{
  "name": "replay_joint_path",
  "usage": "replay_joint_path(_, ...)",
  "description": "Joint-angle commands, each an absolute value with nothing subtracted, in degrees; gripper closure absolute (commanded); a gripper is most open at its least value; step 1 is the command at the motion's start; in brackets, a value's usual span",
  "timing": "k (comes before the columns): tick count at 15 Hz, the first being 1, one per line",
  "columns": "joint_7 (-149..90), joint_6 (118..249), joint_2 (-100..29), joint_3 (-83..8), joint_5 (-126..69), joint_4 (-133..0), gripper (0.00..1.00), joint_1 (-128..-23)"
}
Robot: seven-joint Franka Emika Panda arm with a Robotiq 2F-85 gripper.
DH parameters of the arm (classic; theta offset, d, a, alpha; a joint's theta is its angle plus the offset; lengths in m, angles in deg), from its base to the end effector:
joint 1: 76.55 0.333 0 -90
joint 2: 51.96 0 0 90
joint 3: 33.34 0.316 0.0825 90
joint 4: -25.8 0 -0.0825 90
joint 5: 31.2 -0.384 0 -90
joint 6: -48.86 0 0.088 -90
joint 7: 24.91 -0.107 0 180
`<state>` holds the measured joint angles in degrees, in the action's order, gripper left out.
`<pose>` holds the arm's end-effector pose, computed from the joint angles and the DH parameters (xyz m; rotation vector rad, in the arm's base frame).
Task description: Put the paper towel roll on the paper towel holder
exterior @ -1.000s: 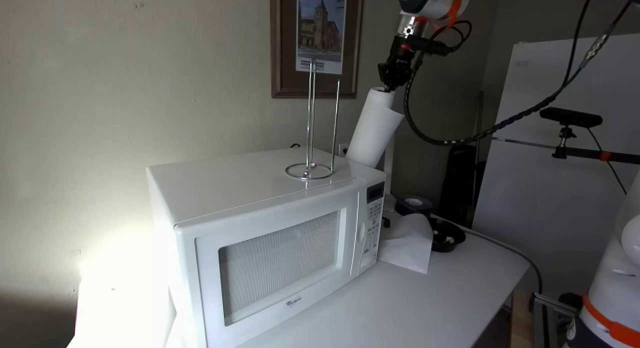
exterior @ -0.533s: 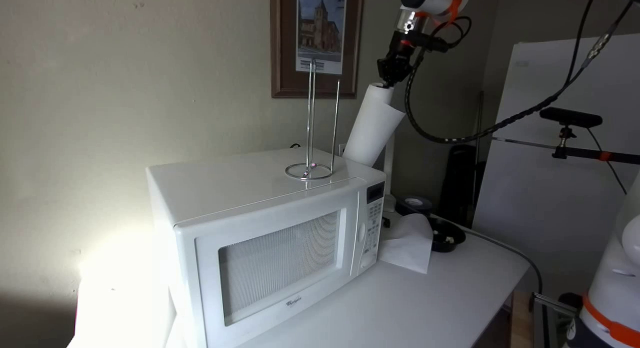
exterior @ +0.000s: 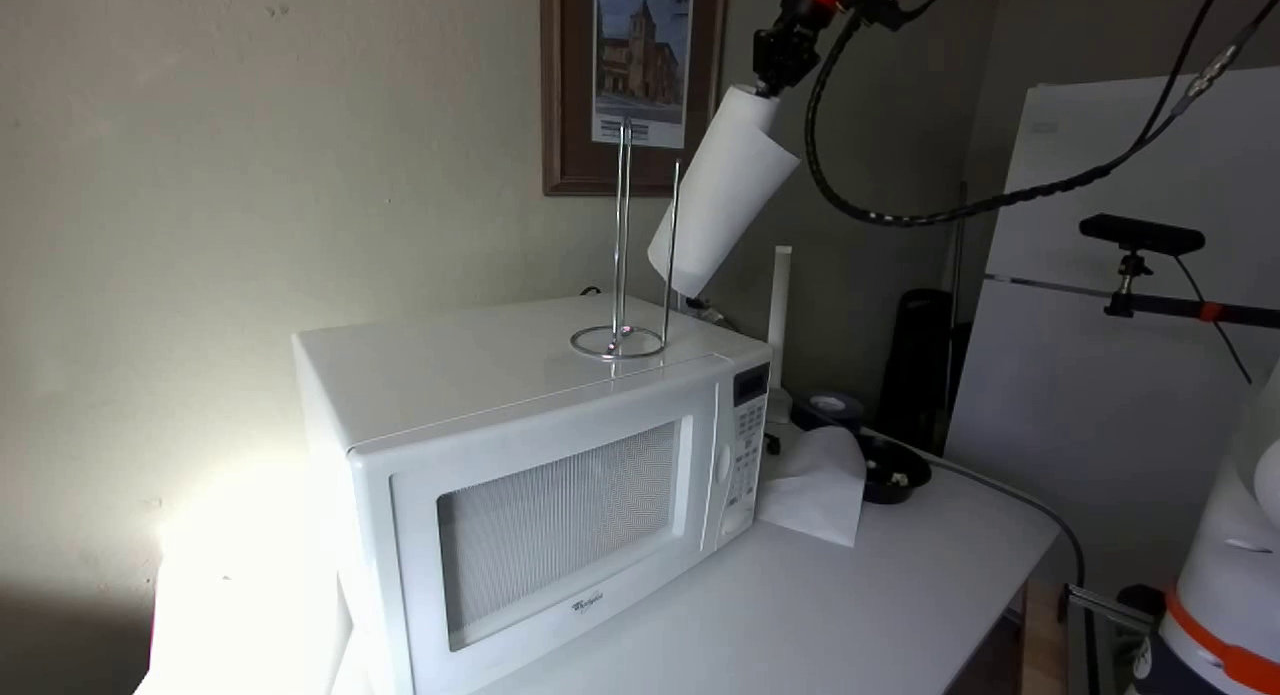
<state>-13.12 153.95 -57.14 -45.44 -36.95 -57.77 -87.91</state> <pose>0.4961 -0.2148 0.7566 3.0104 -0.3181 0.7379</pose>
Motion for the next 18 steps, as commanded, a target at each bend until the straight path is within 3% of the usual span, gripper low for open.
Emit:
replay_joint_path(1,-10.01,148.95,-56.26,-45.63,-39.27,-51.77,0.97,-86.98)
replay_joint_path(12,-7.45,144.38,-56.91,-45.1,-41.77,-43.29,0.97,-86.14)
replay_joint_path(13,-7.41,144.22,-56.98,-45.1,-41.83,-43.0,0.88,-86.14)
replay_joint_path(15,-7.41,144.22,-56.92,-45.11,-41.79,-43.12,0.88,-86.18)
replay_joint_path(16,-7.41,144.22,-56.79,-45.11,-41.79,-43.13,0.97,-86.2)
replay_joint_path(18,-5.98,143.29,-56.68,-45.5,-44.67,-41.1,0.97,-86.12)
